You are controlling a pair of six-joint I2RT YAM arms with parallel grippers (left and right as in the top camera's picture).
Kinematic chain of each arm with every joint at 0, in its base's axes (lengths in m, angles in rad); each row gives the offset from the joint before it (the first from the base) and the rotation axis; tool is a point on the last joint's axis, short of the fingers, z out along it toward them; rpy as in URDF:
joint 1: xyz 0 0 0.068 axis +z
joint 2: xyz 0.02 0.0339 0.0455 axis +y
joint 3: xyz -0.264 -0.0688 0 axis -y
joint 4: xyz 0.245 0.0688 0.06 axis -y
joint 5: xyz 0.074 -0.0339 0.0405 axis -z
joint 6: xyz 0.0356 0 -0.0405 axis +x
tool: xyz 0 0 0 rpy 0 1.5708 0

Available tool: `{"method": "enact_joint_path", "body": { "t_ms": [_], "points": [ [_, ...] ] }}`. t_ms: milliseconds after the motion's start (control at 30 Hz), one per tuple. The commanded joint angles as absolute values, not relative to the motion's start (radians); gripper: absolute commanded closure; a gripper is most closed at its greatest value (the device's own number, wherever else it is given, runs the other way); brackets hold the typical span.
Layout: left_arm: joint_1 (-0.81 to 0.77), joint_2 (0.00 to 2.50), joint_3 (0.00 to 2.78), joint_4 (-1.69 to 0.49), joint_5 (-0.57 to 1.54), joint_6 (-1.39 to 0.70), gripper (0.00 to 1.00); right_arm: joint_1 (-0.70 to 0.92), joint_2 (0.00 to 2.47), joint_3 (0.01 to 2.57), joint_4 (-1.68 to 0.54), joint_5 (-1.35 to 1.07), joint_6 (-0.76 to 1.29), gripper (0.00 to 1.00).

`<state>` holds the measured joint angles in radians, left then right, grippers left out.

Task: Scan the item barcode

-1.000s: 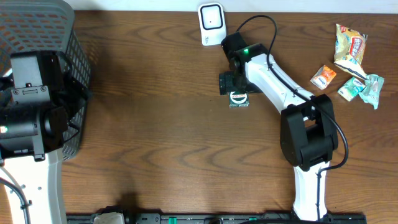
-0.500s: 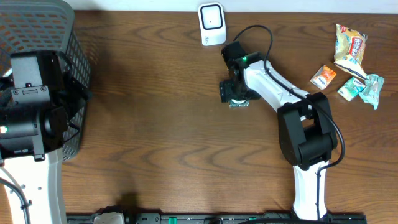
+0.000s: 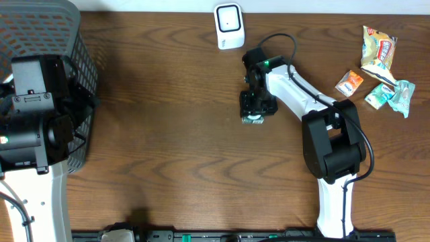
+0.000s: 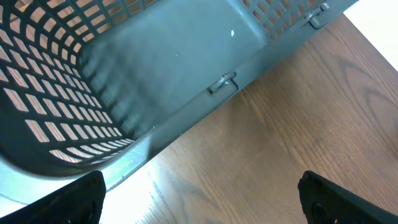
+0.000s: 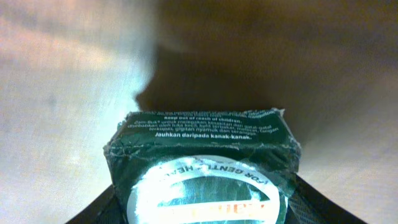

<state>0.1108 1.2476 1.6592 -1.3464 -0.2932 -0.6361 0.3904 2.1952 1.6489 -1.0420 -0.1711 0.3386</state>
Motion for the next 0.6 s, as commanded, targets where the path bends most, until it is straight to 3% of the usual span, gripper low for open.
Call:
{"method": "enact_joint_path", "body": {
  "t_ms": [0,267,567],
  "points": [
    [0.116,1.248,1.654,-1.35,-0.303,-0.649,0.03,0.353,2.203,1.718,-1.115,-0.476,0.37,0.46],
    [0.116,1.248,1.654,-1.35,-0.303,-0.649,0.02,0.216,2.203,1.739,-1.25,-1.245,0.37,0.47],
    [0.116,1.248,1.654,-1.35,-0.303,-0.649,0.02,0.142,2.203,1.739,-1.302,-1.499,0.4,0.46]
  ]
}}
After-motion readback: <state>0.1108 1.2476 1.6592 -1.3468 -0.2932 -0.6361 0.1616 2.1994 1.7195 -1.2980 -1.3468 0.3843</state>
